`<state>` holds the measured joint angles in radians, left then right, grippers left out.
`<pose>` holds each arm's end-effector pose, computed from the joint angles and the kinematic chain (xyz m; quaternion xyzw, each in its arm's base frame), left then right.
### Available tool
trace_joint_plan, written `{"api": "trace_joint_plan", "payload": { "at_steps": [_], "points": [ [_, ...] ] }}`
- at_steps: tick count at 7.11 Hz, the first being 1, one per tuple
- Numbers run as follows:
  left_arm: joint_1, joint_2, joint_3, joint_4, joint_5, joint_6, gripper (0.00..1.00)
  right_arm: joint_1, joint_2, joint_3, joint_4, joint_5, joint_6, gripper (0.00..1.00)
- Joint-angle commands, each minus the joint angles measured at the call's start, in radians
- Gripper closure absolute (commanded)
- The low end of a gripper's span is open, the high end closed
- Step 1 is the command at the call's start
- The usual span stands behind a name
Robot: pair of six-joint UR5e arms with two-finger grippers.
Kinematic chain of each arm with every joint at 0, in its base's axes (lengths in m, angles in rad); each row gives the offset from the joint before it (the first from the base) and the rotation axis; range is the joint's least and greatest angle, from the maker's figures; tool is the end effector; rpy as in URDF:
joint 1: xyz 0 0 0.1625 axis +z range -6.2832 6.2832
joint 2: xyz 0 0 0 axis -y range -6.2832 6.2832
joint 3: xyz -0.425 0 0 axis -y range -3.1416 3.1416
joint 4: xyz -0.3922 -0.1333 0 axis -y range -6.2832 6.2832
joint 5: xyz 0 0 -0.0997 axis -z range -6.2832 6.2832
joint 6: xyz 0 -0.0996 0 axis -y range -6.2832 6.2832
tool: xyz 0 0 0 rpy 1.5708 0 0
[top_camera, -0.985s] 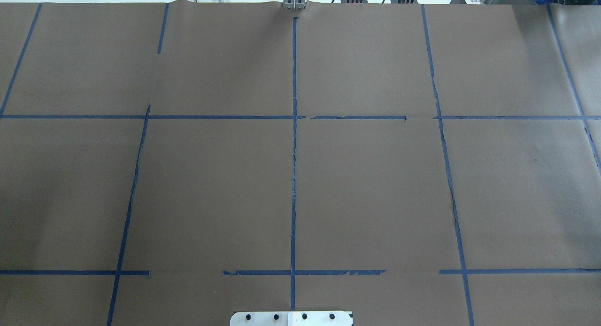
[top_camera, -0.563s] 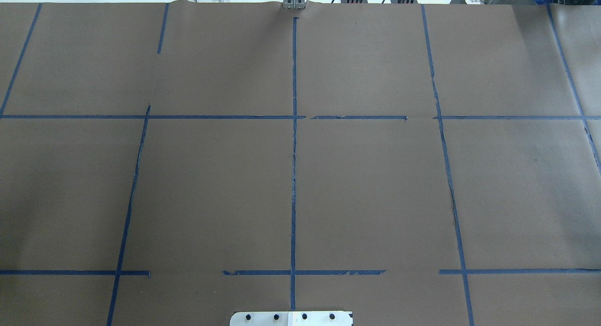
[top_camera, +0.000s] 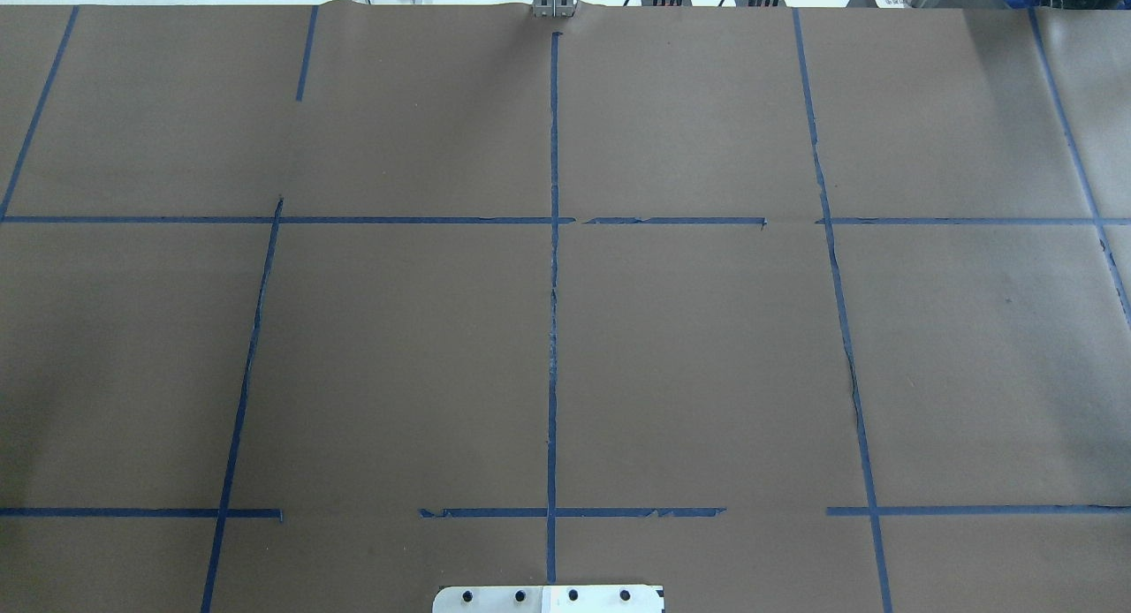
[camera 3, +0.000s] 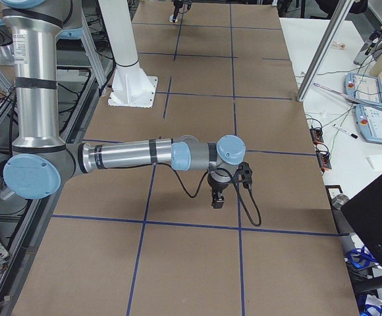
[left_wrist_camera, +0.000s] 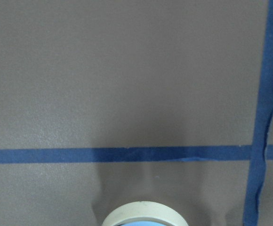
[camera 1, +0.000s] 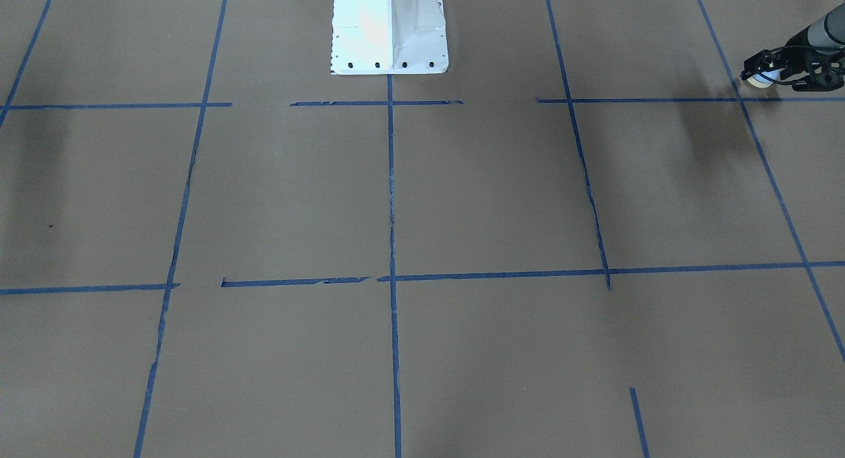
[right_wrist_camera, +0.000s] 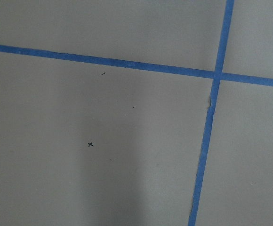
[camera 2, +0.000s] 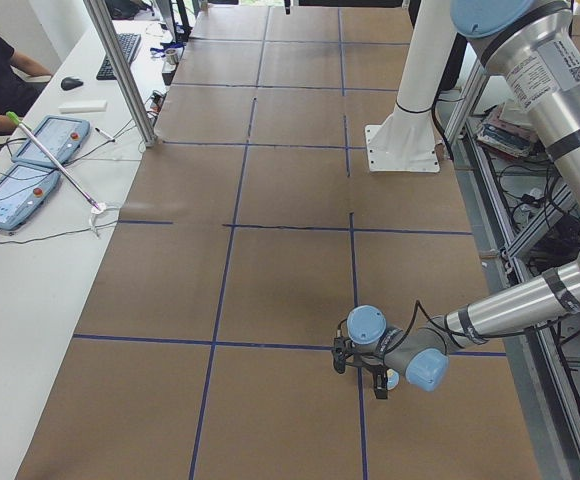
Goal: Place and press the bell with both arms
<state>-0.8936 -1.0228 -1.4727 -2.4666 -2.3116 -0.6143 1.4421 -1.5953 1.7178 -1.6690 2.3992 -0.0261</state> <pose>0.0779 -0.2023 0.8080 -0.1234 0.3567 0.0741 0.9231 -0.0022 -0.4839 0.6043 -0.0095 -0.4025 -0.0757 0.9123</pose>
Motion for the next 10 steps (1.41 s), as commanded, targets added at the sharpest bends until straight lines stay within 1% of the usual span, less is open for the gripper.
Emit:
{"api": "trace_joint_plan", "payload": {
  "at_steps": [1, 2, 3, 4, 5, 6, 7, 8, 9, 10],
  "points": [
    [0.001, 0.001, 0.005, -0.002, 0.0, -0.019, 0.36, 0.0, 0.0, 0.006, 0.0, 0.0, 0.002, 0.0],
    [0.001, 0.001, 0.003, -0.026, -0.009, -0.054, 0.72, 0.0, 0.0, 0.012, 0.0, 0.0, 0.002, 0.0],
    [-0.001, 0.007, 0.002, -0.173, -0.081, -0.171, 0.94, 0.0, -0.003, 0.017, 0.0, 0.0, 0.002, 0.0],
    [0.001, 0.001, -0.053, -0.245, -0.086, -0.318, 0.99, 0.0, -0.006, 0.022, 0.0, 0.0, 0.002, 0.0],
    [0.001, -0.003, -0.163, -0.245, -0.094, -0.387, 0.99, 0.0, -0.006, 0.022, 0.0, 0.0, 0.002, 0.0],
    [0.002, -0.058, -0.241, -0.242, -0.095, -0.478, 0.99, 0.0, -0.006, 0.02, 0.0, 0.0, 0.005, 0.0],
    [0.011, -0.165, -0.271, -0.242, -0.095, -0.622, 0.99, -0.008, -0.006, 0.02, 0.0, 0.0, 0.008, 0.0],
    [0.036, -0.297, -0.271, -0.232, -0.094, -0.728, 0.99, -0.012, -0.003, 0.02, 0.0, -0.002, 0.008, 0.0],
    [0.05, -0.401, -0.274, -0.182, -0.094, -0.787, 0.99, -0.012, -0.002, 0.02, 0.0, -0.002, 0.008, 0.0],
    [0.05, -0.484, -0.274, -0.132, -0.094, -0.794, 0.99, -0.014, -0.002, 0.02, 0.0, -0.003, 0.008, 0.0]
  ]
}}
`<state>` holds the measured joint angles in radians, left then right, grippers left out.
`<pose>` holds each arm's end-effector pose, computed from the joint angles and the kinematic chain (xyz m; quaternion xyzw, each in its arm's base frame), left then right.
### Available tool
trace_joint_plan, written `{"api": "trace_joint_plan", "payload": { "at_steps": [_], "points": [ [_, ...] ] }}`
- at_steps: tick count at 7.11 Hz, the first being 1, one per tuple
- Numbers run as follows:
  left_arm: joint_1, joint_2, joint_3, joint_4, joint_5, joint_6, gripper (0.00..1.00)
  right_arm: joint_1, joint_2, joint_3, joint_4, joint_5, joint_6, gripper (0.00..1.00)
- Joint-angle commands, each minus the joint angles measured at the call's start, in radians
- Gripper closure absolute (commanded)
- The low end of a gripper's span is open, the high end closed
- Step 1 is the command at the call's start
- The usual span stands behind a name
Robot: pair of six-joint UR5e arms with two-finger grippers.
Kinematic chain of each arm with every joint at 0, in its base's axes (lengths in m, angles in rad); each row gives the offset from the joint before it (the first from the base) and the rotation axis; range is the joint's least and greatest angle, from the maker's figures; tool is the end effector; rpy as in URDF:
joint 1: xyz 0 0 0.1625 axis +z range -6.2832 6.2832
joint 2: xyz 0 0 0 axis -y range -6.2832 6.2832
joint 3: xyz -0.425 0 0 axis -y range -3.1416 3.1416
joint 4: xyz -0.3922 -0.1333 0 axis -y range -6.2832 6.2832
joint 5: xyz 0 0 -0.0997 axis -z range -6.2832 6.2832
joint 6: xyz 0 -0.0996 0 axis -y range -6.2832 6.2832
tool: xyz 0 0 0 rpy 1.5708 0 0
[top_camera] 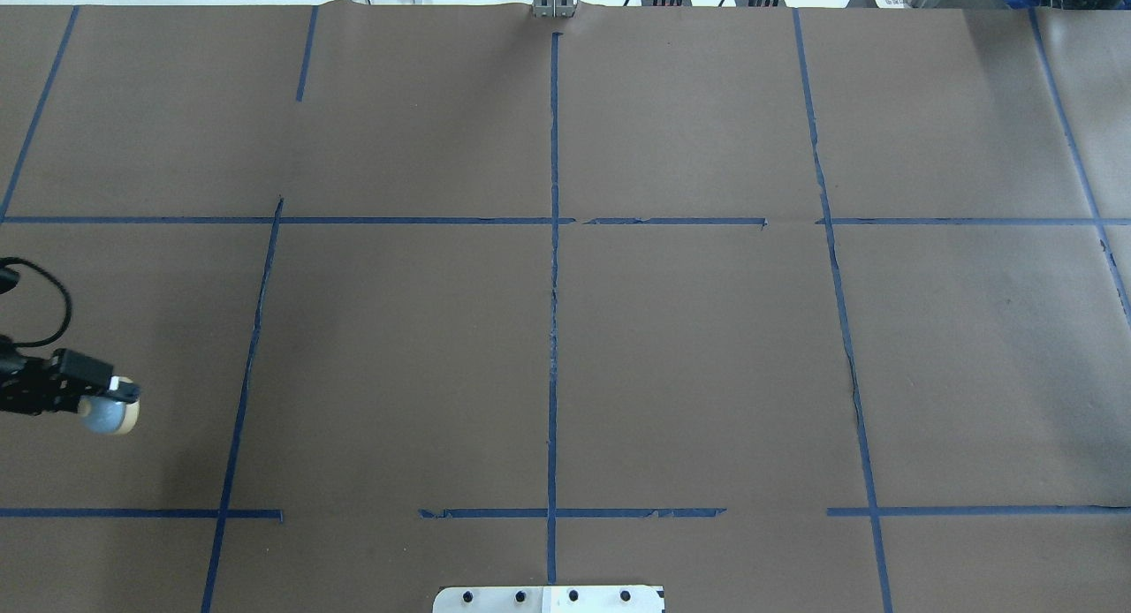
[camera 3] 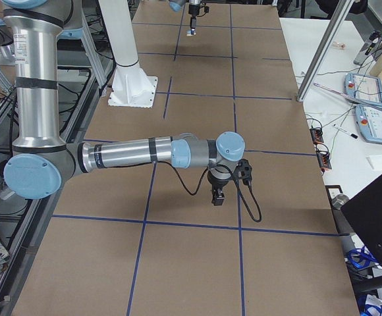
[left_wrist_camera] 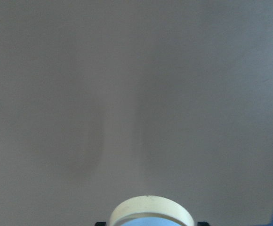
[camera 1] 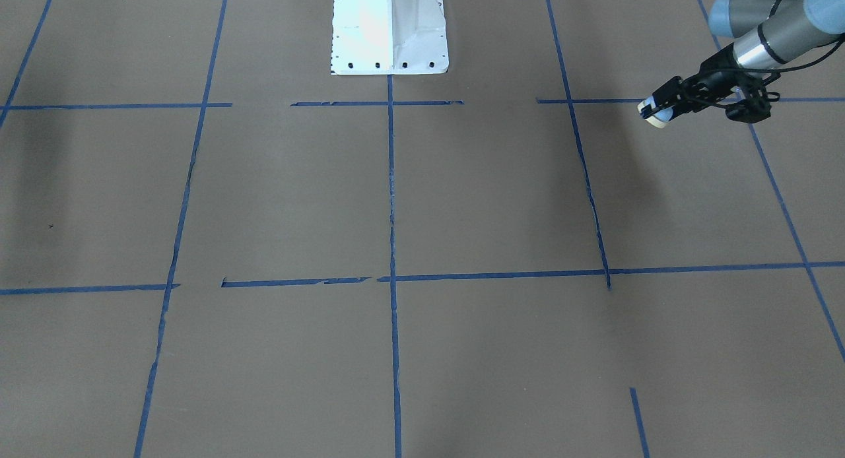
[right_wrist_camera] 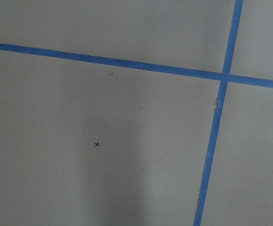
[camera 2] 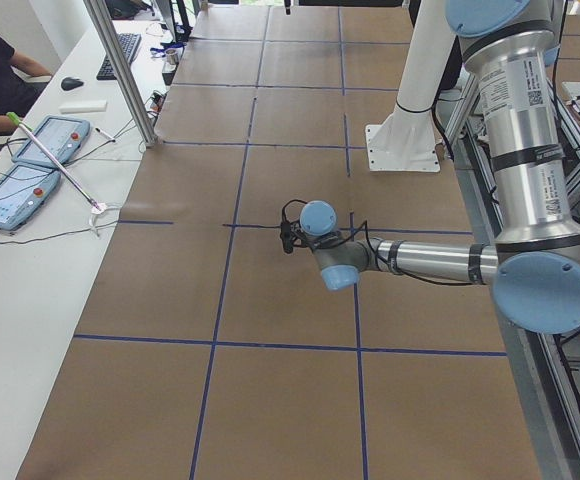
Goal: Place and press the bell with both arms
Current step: 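Carry the white bell with the left gripper toward the grid centre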
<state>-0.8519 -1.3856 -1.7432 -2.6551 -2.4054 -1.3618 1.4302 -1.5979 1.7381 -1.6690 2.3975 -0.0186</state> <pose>0.2321 -0.3555 0.5297 -0.0645 0.5789 -0.0521 0.8112 -0.0077 -0.4830 0.5958 -0.0053 -0.4020 -0.0812 0.9120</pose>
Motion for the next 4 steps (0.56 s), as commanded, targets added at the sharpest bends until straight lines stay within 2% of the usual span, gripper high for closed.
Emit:
{"api": "trace_joint_plan", "payload": {
  "at_steps": [1, 3, 4],
  "points": [
    [0.008, -0.239, -0.002, 0.175, 0.005, -0.049, 0.99, -0.004, 0.006, -0.003, 0.0, -0.001, 0.0, 0.0],
    [0.057, -0.555, 0.01, 0.574, 0.017, -0.053, 0.99, -0.014, 0.01, -0.006, 0.0, -0.001, 0.0, 0.0],
    [0.063, -0.698, 0.046, 0.725, 0.063, -0.043, 0.99, -0.016, 0.01, -0.008, 0.0, -0.003, 0.0, 0.0]
  ]
}}
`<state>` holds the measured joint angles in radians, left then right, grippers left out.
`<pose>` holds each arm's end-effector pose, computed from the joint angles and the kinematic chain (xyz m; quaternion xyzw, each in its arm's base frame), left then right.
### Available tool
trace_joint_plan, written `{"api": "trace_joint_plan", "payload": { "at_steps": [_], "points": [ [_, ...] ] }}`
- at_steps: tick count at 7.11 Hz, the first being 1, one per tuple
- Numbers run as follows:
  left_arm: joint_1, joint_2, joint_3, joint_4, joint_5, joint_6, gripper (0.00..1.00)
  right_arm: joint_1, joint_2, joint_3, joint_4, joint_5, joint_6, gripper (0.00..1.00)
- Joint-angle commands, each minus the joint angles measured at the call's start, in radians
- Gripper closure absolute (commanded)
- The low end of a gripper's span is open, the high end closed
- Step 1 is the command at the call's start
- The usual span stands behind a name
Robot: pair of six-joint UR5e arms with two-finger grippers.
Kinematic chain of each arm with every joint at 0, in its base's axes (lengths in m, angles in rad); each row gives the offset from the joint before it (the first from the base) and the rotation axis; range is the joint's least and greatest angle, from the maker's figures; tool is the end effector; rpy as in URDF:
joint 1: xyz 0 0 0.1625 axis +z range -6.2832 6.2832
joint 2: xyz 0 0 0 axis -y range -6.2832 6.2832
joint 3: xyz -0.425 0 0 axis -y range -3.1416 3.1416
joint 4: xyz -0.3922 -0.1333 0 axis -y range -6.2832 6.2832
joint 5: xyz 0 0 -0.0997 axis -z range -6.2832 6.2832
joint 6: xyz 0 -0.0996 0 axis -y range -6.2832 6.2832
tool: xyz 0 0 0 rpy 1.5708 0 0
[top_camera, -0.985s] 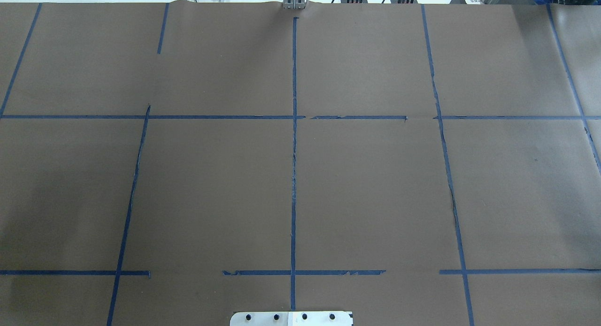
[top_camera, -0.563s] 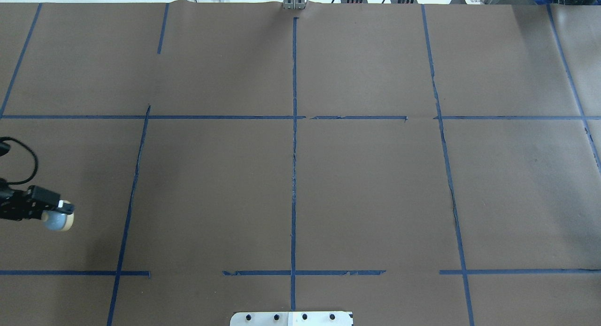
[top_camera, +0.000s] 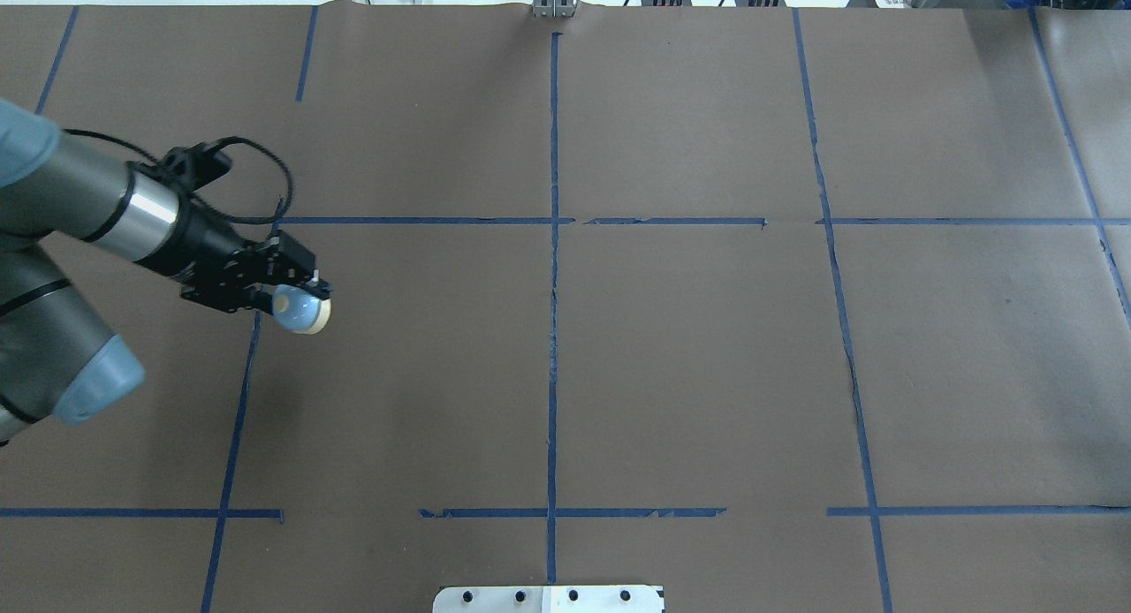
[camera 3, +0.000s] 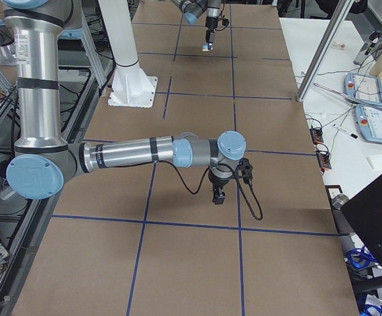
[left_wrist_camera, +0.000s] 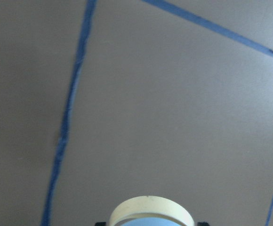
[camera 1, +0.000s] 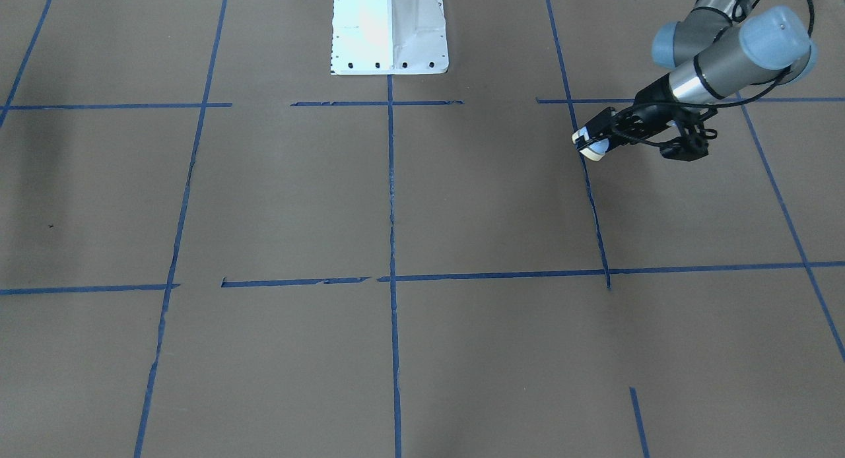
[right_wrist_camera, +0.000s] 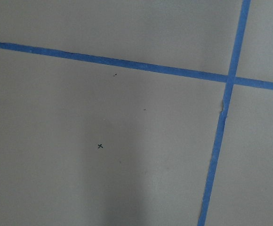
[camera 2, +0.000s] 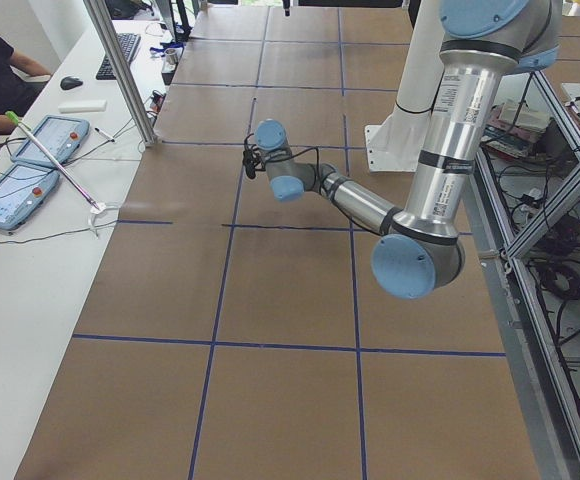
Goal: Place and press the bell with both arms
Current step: 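Carry the white bell with the left gripper toward the grid centre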
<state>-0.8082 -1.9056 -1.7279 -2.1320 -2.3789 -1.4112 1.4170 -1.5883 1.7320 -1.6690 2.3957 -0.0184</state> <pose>0.3664 -0.4722 0.3261 -0.0859 0.5672 -0.0660 0.8164 -0.0146 -0.4869 0.5943 -0.0063 -0.4012 -0.0878 0.9117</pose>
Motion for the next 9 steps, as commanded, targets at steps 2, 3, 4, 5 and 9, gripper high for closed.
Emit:
{"api": "trace_joint_plan", "payload": {
  "at_steps": [2, 3, 4, 5, 9],
  "points": [
    [0.087, -0.446, 0.303, 0.237, 0.163, 0.0, 0.99, -0.007, 0.002, -0.002, 0.0, 0.0, 0.0, 0.0],
    [0.105, -0.564, 0.476, 0.238, 0.205, 0.0, 0.98, -0.007, 0.002, -0.002, 0.0, 0.0, 0.002, 0.0],
    [0.127, -0.625, 0.573, 0.238, 0.216, 0.0, 0.98, -0.01, 0.002, -0.002, 0.0, 0.0, 0.002, 0.0],
    [0.159, -0.645, 0.615, 0.241, 0.268, 0.0, 0.98, -0.012, 0.002, 0.0, 0.0, 0.0, 0.002, 0.0],
    [0.196, -0.7, 0.614, 0.407, 0.31, -0.003, 0.93, -0.02, 0.002, -0.008, 0.0, 0.0, 0.002, 0.0]
  ]
}}
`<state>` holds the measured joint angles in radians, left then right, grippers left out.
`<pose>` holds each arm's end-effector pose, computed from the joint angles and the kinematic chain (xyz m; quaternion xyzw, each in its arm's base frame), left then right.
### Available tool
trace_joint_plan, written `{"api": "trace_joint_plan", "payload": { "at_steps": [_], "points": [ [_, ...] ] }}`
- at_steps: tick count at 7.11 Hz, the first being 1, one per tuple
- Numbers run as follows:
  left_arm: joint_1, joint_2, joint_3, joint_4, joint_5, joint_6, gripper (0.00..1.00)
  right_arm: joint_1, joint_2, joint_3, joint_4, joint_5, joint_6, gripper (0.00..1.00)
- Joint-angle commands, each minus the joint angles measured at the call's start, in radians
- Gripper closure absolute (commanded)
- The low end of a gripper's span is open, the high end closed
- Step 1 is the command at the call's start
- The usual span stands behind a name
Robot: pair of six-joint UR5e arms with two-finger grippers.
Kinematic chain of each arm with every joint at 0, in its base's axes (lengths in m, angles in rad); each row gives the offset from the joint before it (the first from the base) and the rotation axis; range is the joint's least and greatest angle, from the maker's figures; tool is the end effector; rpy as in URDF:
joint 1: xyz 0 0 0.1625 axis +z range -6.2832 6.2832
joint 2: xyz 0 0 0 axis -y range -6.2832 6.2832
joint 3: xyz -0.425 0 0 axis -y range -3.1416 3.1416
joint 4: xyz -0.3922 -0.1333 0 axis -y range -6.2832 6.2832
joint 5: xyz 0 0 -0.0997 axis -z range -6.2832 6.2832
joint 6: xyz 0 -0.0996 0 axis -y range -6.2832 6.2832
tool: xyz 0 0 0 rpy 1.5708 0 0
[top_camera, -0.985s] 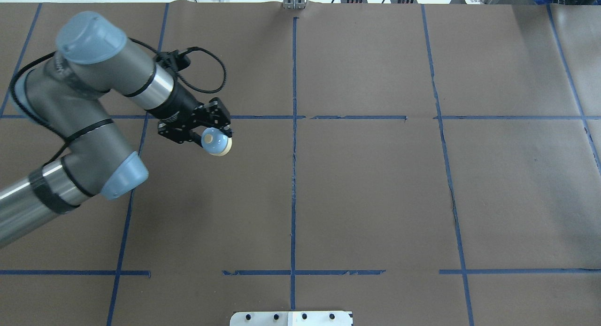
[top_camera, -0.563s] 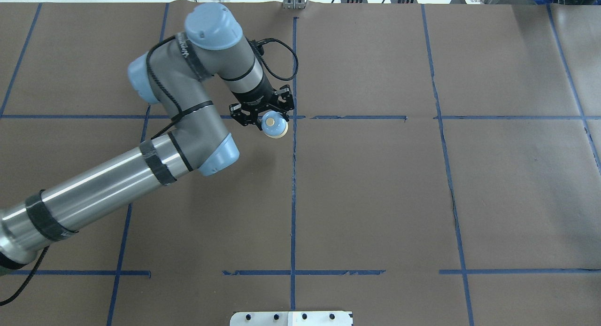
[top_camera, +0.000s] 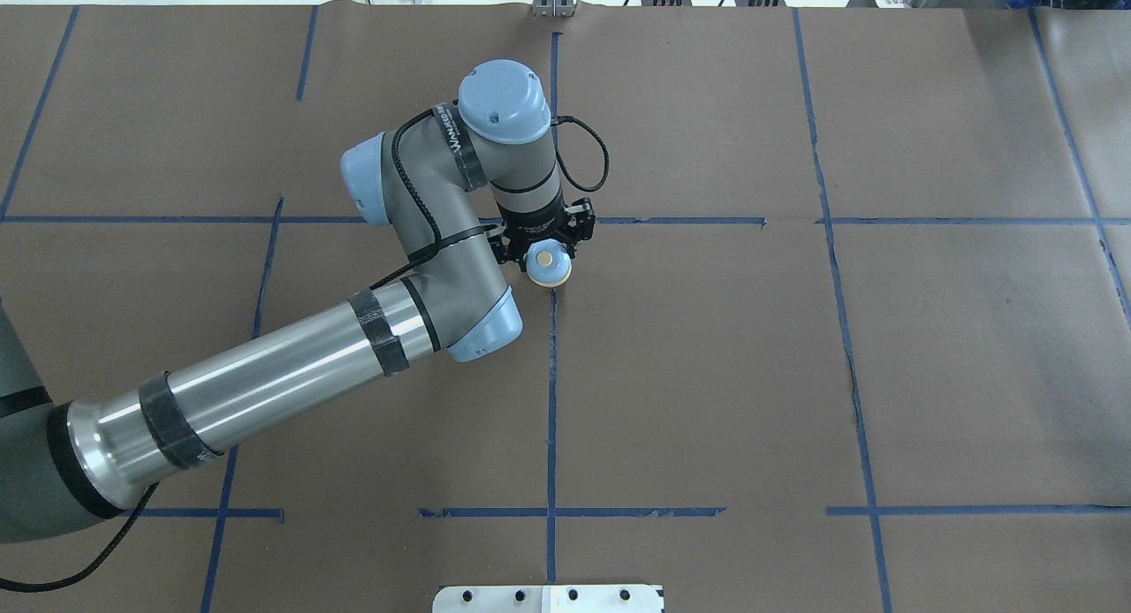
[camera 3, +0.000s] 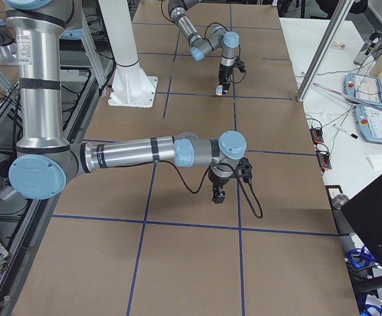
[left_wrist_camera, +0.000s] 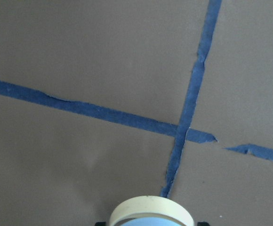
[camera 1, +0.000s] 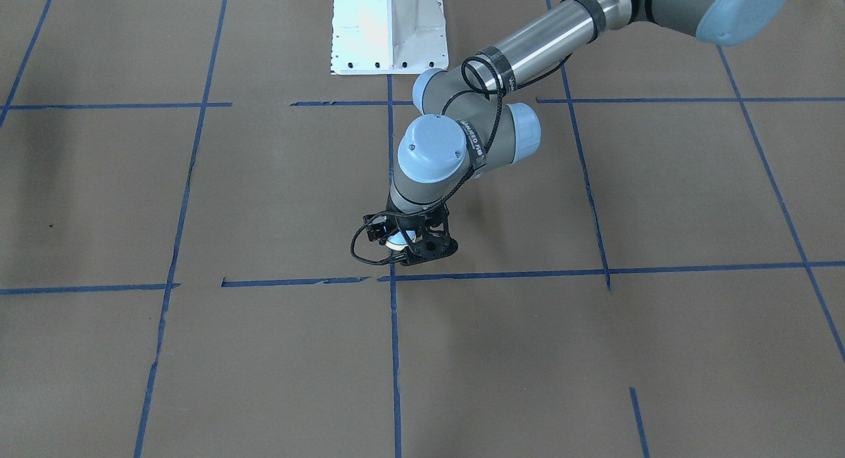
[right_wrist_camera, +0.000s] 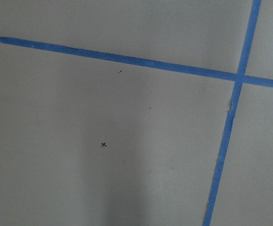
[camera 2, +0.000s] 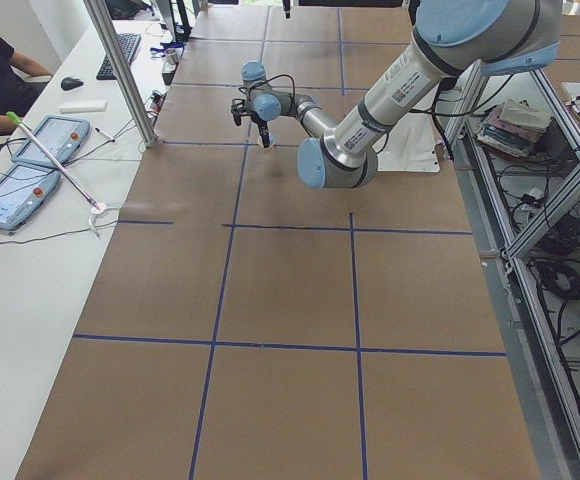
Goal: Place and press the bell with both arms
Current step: 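Carry the white bell with the left gripper toward the grid centre, then lower the bell onto the tape crossing and open the left gripper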
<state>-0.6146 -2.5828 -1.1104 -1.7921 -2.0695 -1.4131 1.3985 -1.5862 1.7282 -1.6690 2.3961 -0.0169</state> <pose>0.6261 -0.5468 0.1753 -0.0742 0.4244 -0.1127 0.8953 -0.0238 -0.4874 0.5951 -0.0111 -0.4013 -0.0952 0.9109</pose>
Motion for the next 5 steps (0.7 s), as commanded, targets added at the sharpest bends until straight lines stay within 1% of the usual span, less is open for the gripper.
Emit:
{"api": "trace_joint_plan", "payload": {
  "at_steps": [1, 2, 3, 4, 5],
  "points": [
    [0.003, -0.039, -0.006, 0.109, -0.001, -0.004, 0.92, -0.001, 0.0, -0.007, 0.0, 0.0, 0.0, 0.0],
    [0.019, -0.037, -0.005, 0.115, 0.003, -0.004, 0.91, -0.003, 0.0, -0.007, 0.0, 0.0, 0.0, 0.0],
    [0.027, -0.034, -0.002, 0.115, 0.006, -0.003, 0.85, -0.003, 0.0, -0.009, 0.0, 0.0, 0.0, 0.0],
    [0.027, -0.034, -0.002, 0.115, 0.006, -0.003, 0.82, -0.003, 0.0, -0.01, 0.0, 0.0, 0.0, 0.0],
    [0.029, -0.034, 0.0, 0.114, 0.006, -0.003, 0.67, -0.003, 0.0, -0.01, 0.0, 0.0, 0.0, 0.0]
  ]
}}
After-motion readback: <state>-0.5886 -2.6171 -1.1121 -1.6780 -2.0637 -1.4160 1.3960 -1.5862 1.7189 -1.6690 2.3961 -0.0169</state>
